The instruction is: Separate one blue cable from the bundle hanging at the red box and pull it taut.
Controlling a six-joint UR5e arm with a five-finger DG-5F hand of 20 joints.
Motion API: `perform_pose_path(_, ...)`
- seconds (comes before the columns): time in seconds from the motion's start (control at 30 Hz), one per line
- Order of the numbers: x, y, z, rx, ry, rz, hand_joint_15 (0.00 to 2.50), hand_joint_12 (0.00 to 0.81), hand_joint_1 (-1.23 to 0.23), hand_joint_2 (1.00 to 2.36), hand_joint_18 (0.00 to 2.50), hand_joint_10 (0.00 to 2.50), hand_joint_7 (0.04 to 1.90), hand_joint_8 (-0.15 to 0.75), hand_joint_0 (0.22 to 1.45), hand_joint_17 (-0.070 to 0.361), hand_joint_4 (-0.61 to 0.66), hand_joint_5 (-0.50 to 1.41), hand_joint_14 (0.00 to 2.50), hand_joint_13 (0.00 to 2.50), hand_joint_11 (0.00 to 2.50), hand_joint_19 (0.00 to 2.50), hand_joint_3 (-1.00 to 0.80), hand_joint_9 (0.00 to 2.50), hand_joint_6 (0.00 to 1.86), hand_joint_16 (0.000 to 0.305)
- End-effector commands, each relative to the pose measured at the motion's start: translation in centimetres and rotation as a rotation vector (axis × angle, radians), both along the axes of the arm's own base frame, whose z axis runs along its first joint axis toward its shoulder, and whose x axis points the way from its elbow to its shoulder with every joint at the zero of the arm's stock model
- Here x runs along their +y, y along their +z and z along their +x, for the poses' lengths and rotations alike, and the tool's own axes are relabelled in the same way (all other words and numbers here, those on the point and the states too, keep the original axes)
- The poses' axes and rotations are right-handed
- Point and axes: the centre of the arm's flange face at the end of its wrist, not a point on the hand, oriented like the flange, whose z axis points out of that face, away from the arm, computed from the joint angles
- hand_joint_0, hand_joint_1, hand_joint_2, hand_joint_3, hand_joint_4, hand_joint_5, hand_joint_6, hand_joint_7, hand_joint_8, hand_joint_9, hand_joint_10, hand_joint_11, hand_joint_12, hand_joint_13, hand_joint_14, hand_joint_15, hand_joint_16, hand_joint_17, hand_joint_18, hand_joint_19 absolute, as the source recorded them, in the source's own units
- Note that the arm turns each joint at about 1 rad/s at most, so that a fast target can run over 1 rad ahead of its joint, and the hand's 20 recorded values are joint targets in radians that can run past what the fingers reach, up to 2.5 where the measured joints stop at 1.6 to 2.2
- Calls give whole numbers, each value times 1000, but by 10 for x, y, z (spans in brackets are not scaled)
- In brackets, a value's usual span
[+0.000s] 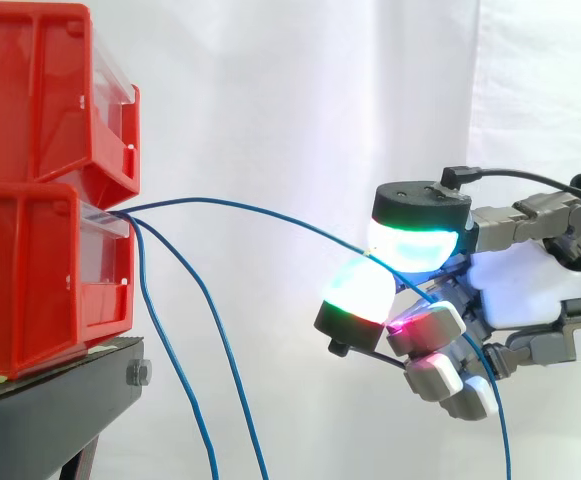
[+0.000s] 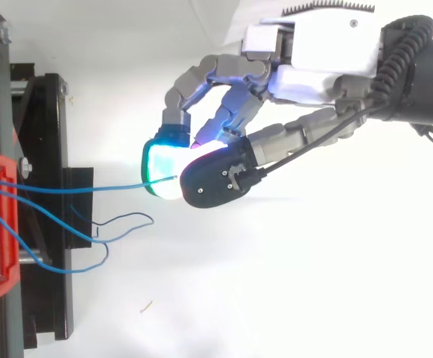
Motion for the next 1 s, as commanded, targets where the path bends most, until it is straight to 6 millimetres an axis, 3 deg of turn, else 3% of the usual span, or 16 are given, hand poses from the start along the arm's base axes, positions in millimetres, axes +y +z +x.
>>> perform_pose_path(0.0, 0, 0, 0, -3, 0, 0, 844, 406, -713, 1011, 874, 8, 816, 327, 593, 133, 165, -216, 28, 971, 1467, 969, -308, 1002, 903, 59)
perform_pose_path(0.2, 0, 0, 0, -3, 2, 0, 848, 415, -640, 1001, 891, 6, 835, 337, 546, 137, 175, -209, 27, 981, 1468, 968, -475, 1020, 881, 61)
perform_pose_path(0.4, 0, 0, 0, -3, 2, 0, 845, 414, -651, 1001, 894, 6, 839, 335, 551, 137, 173, -207, 27, 983, 1473, 970, -475, 1017, 874, 61)
perform_pose_path(0.53, 0, -1, 0, -1, 2, 0, 848, 407, -721, 1009, 909, 6, 856, 330, 608, 132, 131, -202, 28, 993, 1506, 965, -348, 1046, 904, 59)
perform_pose_path(0.97, 3, 0, 1, -3, 6, 0, 842, 440, -752, 1013, 997, 0, 921, 367, 611, 150, -16, -179, 24, 1043, 1516, 931, -80, 1128, 940, 67)
